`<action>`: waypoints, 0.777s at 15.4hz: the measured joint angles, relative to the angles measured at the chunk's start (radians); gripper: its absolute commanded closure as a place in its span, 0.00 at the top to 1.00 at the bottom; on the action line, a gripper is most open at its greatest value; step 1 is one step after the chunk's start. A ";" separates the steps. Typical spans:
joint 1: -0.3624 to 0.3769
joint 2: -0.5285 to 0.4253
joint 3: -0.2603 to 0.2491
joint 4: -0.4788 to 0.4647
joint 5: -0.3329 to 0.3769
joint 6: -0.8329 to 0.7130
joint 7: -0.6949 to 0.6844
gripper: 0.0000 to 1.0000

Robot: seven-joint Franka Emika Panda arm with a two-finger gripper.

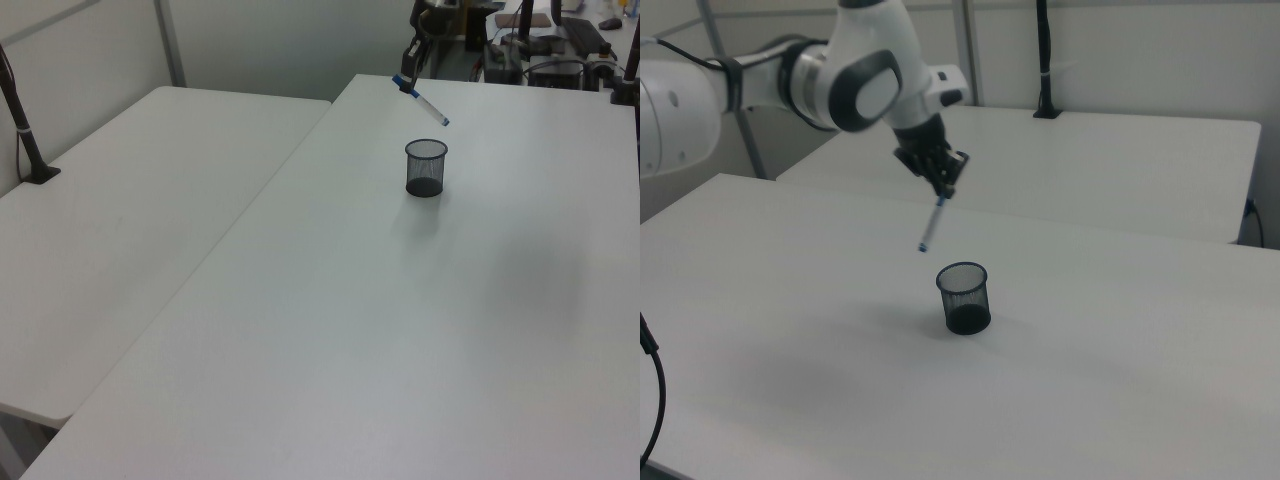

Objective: Insert the marker
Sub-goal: 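Lift the marker and carry it above the black mesh cup, then lower the marker tip-first into the mesh cup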

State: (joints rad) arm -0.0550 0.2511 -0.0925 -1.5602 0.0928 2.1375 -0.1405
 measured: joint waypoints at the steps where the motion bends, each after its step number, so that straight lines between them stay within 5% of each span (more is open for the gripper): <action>1: -0.014 0.002 0.000 -0.027 0.001 0.066 -0.003 0.00; 8: -0.053 -0.004 0.000 -0.317 0.047 0.630 -0.074 0.00; 12: -0.062 -0.003 0.000 -0.385 0.049 0.727 -0.086 0.00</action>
State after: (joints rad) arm -0.1168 0.2478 -0.0927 -1.9450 0.1418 2.8643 -0.2266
